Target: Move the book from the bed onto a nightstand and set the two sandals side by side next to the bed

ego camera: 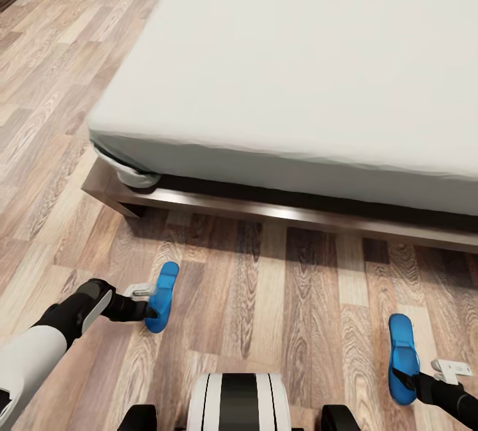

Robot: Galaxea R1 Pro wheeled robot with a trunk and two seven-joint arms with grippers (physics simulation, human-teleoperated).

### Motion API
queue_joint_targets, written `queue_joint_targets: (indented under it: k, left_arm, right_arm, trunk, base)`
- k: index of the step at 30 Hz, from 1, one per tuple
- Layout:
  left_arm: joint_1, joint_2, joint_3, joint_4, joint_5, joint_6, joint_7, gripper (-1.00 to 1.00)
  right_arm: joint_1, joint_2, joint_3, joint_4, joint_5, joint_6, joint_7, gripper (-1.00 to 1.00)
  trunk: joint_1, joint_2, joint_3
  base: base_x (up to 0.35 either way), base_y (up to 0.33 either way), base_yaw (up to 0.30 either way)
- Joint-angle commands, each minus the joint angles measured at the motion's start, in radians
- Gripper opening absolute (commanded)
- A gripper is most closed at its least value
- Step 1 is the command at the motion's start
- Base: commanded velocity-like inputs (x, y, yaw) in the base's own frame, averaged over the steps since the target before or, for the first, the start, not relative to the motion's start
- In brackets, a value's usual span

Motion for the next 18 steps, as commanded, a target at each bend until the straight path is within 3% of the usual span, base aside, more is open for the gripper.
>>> queue_joint_targets:
  k: [1, 18]
  left_arm:
    - [0.000, 0.001, -0.006, -0.001, 0.006, 0.003, 0.001, 1.00]
    - [0.000, -0.002, -0.008, -0.002, 0.009, 0.002, -0.002, 1.00]
  right_arm:
    - [-0.001, 0.001, -0.003, -0.002, 0.004, 0.007, 0.008, -1.00]
    - [-0.001, 0.001, -0.002, -0.016, 0.004, 0.018, 0.011, -1.00]
  trunk:
    - [0.000, 0.000, -0.001]
    - [0.000, 0.000, -0.001]
  base:
    - [0.000, 0.249, 0.000]
    - [0.000, 0.034, 0.000]
